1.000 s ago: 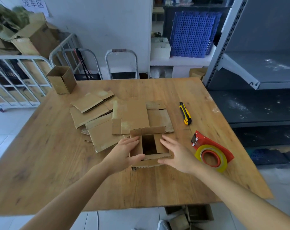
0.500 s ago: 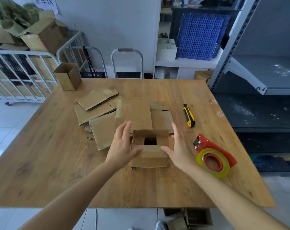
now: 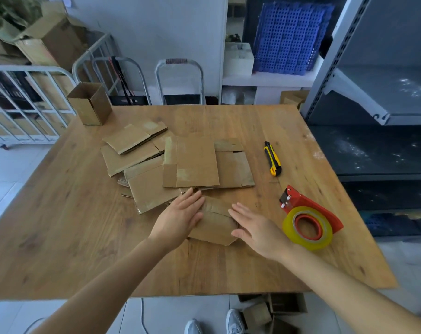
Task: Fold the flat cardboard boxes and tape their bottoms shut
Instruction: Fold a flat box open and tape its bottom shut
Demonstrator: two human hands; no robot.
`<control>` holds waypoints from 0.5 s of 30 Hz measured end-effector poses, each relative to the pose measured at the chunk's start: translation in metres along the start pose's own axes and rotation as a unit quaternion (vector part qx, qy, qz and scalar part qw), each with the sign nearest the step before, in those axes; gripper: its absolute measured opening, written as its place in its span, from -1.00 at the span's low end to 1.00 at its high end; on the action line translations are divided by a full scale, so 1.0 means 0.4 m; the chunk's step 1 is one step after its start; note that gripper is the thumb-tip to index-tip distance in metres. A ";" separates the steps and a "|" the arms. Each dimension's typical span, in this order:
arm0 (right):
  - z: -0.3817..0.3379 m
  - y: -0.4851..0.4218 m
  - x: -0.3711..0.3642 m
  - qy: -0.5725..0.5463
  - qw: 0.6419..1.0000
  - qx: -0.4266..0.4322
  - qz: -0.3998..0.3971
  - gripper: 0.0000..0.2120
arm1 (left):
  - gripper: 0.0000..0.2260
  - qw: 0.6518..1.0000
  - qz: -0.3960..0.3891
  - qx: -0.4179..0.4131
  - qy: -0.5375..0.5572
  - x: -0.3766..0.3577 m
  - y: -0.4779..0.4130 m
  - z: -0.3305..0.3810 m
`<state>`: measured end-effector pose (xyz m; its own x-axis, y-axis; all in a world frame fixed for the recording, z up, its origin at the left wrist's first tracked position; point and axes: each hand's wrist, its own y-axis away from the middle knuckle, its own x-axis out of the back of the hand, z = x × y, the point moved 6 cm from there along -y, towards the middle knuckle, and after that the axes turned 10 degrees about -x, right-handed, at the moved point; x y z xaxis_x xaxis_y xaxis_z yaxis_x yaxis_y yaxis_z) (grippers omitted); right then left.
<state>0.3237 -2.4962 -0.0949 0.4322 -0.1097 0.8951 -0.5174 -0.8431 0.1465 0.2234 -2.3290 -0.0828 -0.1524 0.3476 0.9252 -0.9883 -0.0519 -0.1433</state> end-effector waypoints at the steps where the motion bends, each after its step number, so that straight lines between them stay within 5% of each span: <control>1: 0.005 0.005 -0.016 0.013 1.000 -0.001 -0.018 -0.39 | -0.14 1.000 -0.015 0.009 0.012 -0.012 -0.001 0.003; 8: -0.018 -0.026 -0.047 0.094 0.995 -0.010 -0.017 -0.36 | -0.23 0.990 -0.117 0.068 -0.041 -0.071 0.022 0.002; 12: -0.014 -0.052 -0.053 0.111 0.993 0.008 -0.025 -0.38 | -0.12 0.982 -0.152 0.062 -0.089 -0.092 0.029 -0.018; 15: -0.003 -0.052 -0.059 0.114 0.993 0.016 -0.022 -0.39 | -0.23 0.975 -0.150 0.024 -0.161 -0.090 0.023 -0.013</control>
<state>0.3232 -2.4753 -0.1186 0.2729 0.0464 0.9609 -0.4773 -0.8607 0.1771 0.2200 -2.3373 -0.1193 0.1593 0.0420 0.9863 -0.9862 -0.0391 0.1609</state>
